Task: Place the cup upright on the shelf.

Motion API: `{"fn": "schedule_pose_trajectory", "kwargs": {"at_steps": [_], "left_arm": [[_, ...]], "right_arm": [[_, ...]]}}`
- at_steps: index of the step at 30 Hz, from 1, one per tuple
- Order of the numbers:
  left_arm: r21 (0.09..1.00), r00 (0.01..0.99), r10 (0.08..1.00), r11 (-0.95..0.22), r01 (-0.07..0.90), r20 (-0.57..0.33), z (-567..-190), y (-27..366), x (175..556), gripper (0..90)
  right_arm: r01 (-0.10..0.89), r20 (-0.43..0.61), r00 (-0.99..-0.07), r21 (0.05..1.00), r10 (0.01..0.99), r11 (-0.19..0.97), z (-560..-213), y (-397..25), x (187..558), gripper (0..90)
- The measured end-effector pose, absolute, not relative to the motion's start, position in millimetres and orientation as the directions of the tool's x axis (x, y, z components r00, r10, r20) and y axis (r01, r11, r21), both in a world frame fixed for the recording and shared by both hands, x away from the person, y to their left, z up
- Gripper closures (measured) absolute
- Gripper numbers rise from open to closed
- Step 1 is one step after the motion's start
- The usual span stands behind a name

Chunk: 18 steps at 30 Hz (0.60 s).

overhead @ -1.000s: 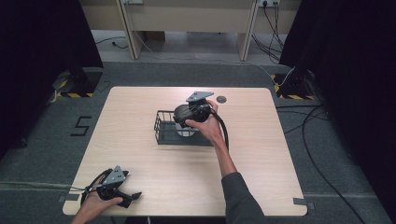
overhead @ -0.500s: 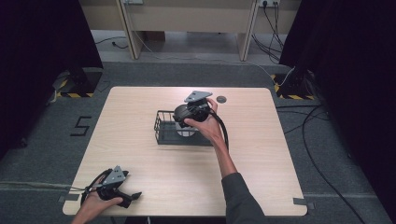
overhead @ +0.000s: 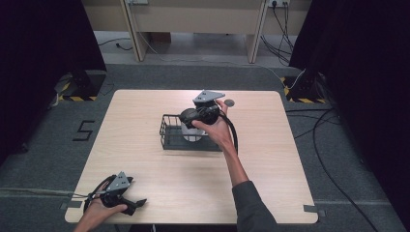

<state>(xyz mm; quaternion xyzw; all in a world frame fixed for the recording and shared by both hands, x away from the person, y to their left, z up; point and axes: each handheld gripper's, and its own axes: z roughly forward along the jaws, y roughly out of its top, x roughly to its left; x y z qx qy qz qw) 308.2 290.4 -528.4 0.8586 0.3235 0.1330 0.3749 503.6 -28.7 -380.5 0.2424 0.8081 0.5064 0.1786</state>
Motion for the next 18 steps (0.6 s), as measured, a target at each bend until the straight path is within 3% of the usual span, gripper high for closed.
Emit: {"fn": "schedule_pose_trajectory", "kwargs": {"at_steps": [18], "left_arm": [[0.731,0.753,0.658,-0.507,0.458,-0.016,-528,290,308,0.0]], "right_arm": [[0.197,-0.033,-0.809,0.926,0.586,0.323,-377,-60,466,15.2]]}}
